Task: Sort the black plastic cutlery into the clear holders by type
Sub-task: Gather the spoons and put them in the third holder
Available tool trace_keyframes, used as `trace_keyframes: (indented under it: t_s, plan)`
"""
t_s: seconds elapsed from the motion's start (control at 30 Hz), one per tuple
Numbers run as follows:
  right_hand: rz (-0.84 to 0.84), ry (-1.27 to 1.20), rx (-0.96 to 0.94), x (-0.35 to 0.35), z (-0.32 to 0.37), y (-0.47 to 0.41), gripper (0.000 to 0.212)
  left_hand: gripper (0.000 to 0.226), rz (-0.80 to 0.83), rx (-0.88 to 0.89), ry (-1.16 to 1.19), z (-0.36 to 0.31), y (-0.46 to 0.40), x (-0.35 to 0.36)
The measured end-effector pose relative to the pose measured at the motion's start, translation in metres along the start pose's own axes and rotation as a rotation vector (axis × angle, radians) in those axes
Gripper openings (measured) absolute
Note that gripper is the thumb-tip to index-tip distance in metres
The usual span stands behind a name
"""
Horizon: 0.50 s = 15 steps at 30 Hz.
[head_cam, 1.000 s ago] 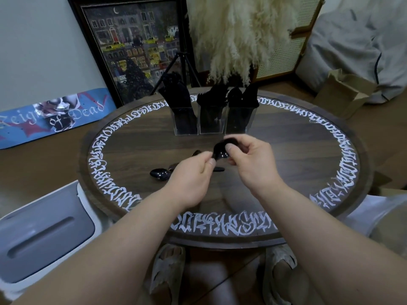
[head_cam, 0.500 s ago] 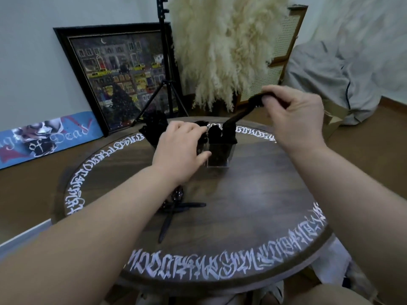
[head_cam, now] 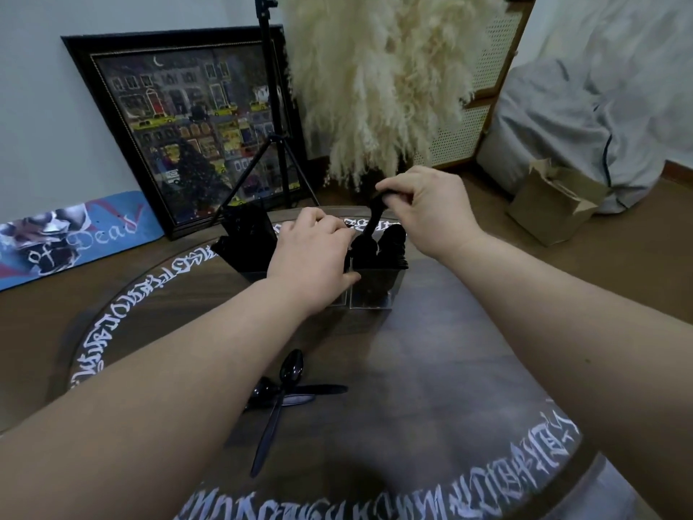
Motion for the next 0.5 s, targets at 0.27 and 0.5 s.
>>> trace_keyframes:
  t_s: [0.27, 0.5]
  plan:
    - [0.412, 0.268, -0.02, 0.022, -0.012, 0.017, 0.07, 0.051, -0.076, -0.004, 0.023, -0.001, 0.0, 0.01]
    - [0.413, 0.422, -0.163, 0.03, -0.025, 0.033, 0.064, 0.052, -0.144, 0.001, 0.02, -0.002, 0.002, 0.016]
Point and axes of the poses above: each hand's wrist, its own y-axis away from the middle knuckle, its own x-axis out of the palm, z = x × y, the point moved 1 cm from there along -y, towards the middle knuckle, and after that the axes turned 7 degrees about x, right-handed, at the moved point
